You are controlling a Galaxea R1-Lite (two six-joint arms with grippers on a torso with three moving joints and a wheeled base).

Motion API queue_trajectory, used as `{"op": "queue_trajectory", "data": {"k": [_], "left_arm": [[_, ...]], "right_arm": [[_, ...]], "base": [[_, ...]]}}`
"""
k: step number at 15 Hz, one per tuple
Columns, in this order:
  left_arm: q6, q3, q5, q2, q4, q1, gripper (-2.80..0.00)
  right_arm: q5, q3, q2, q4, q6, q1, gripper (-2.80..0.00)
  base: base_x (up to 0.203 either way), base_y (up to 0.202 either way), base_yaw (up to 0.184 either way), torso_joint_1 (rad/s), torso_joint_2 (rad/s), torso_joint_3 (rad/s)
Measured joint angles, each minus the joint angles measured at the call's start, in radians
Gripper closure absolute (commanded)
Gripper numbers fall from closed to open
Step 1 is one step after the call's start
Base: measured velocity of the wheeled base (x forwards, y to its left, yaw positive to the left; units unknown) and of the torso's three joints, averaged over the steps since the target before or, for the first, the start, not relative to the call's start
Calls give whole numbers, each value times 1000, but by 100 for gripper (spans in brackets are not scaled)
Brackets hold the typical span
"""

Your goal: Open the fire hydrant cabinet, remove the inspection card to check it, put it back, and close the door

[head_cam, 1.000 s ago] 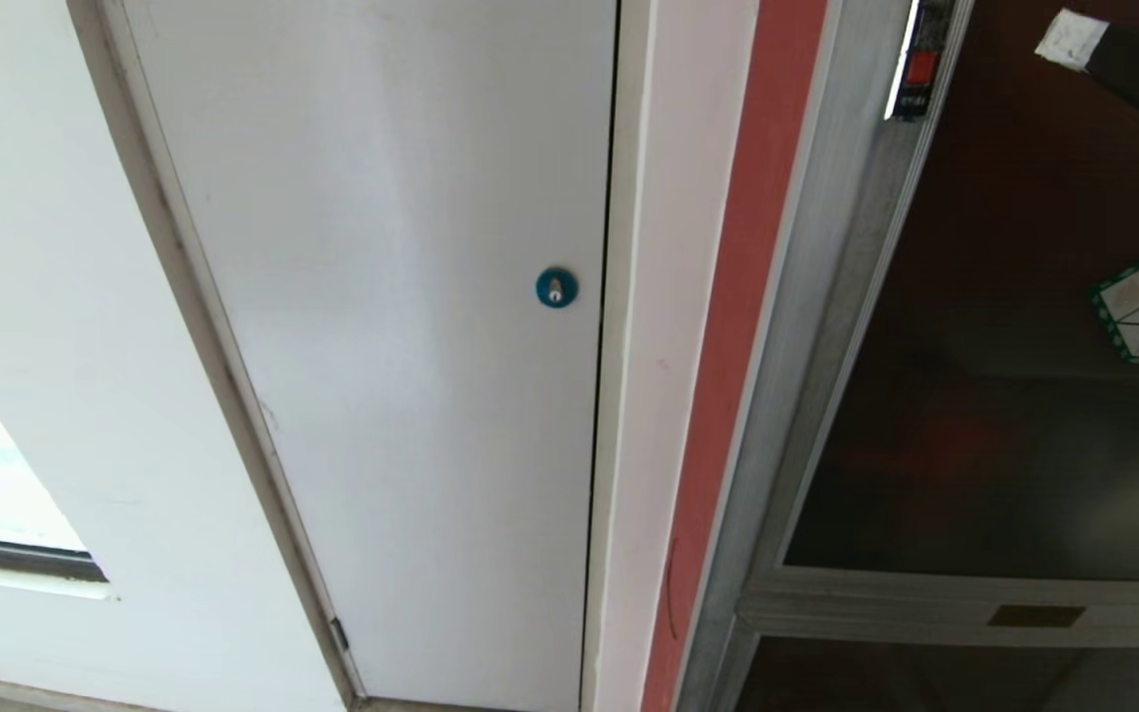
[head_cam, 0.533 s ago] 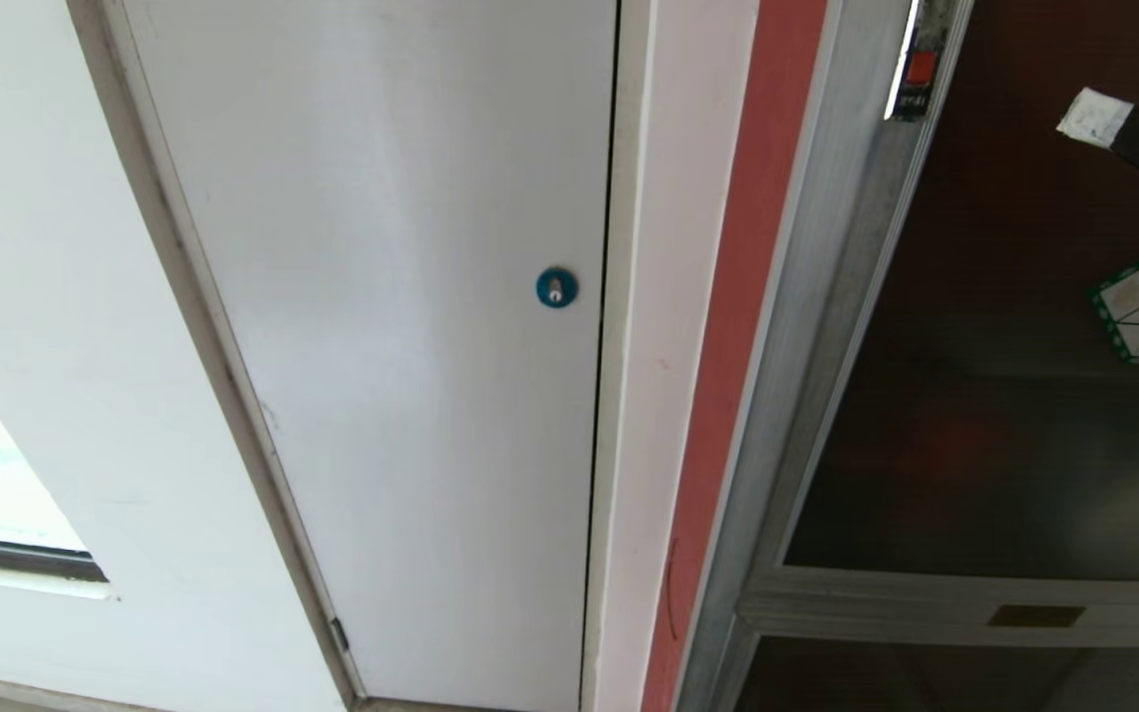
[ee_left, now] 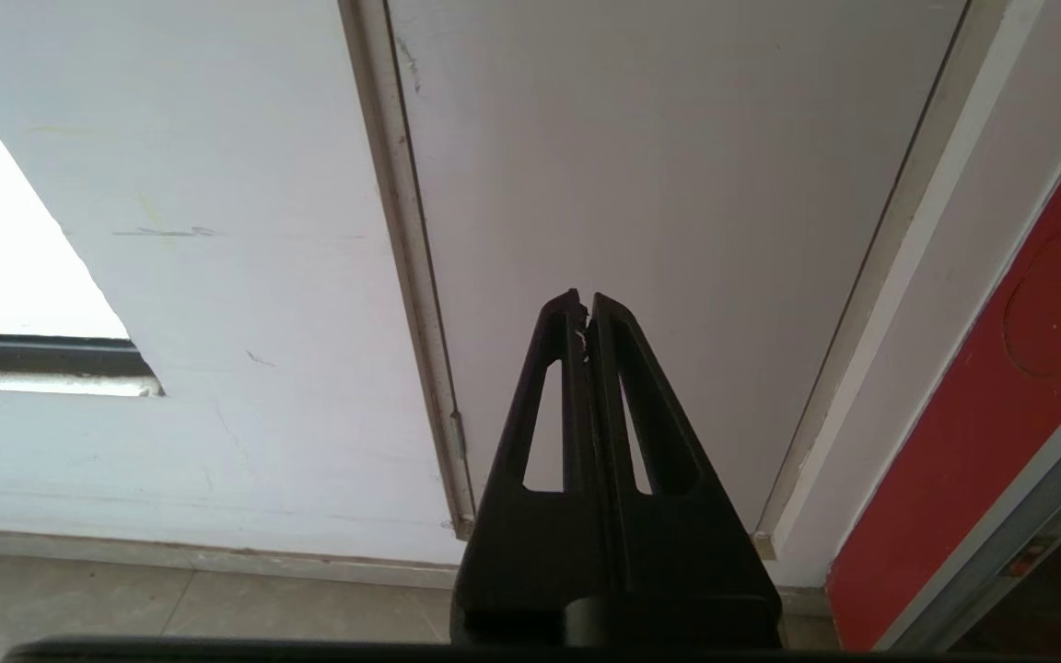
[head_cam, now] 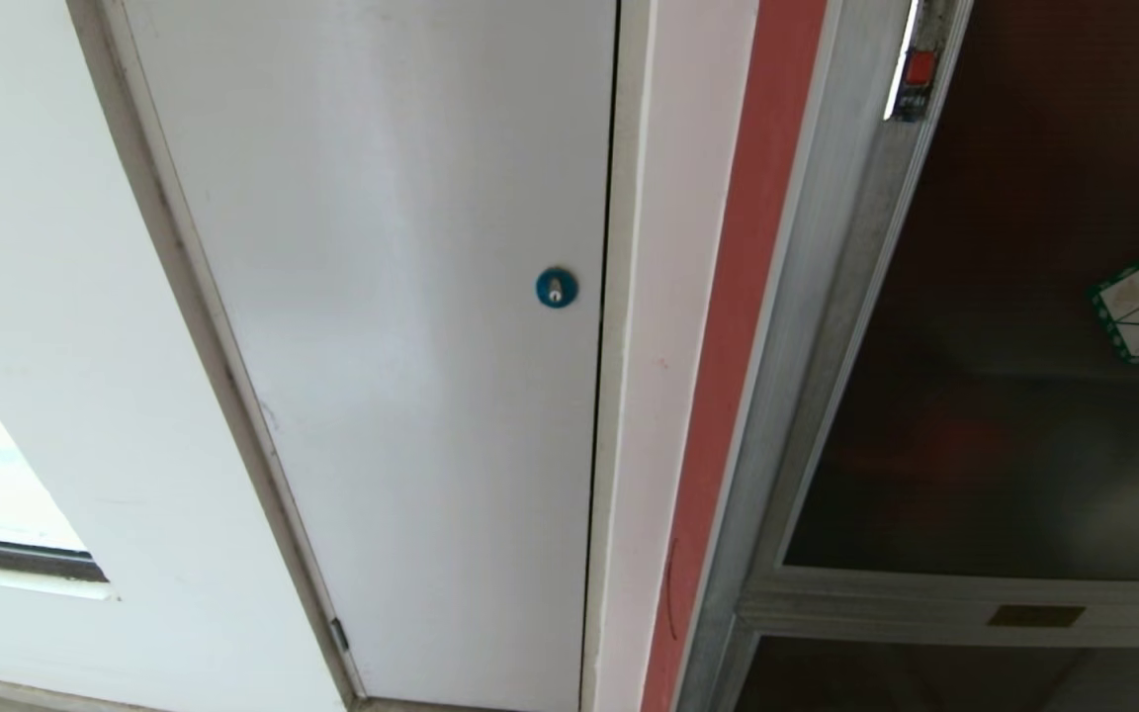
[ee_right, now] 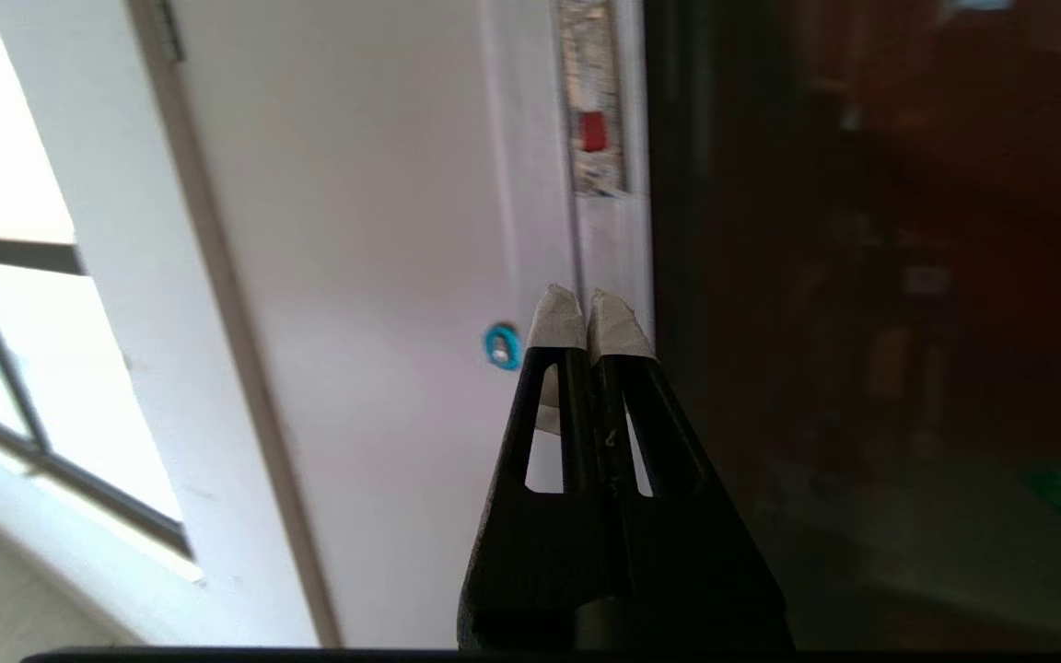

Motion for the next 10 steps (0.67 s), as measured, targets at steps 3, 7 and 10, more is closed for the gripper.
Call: {"op": "queue_trajectory", "data": {"k": [3,7,10], "left_arm": [[0,0,0,0,0,0,0],[0,0,1,0,0,0,0],[0,0,0,0,0,0,0]], "right_arm": [[-14,57,-123,41,5,-82,0],[-79,106,-319,176,4,-153,0],[-149,137,-477,304,3,-195,0]], "base": [[0,0,0,0,0,0],[0,0,0,0,0,0],[0,0,0,0,0,0]]}}
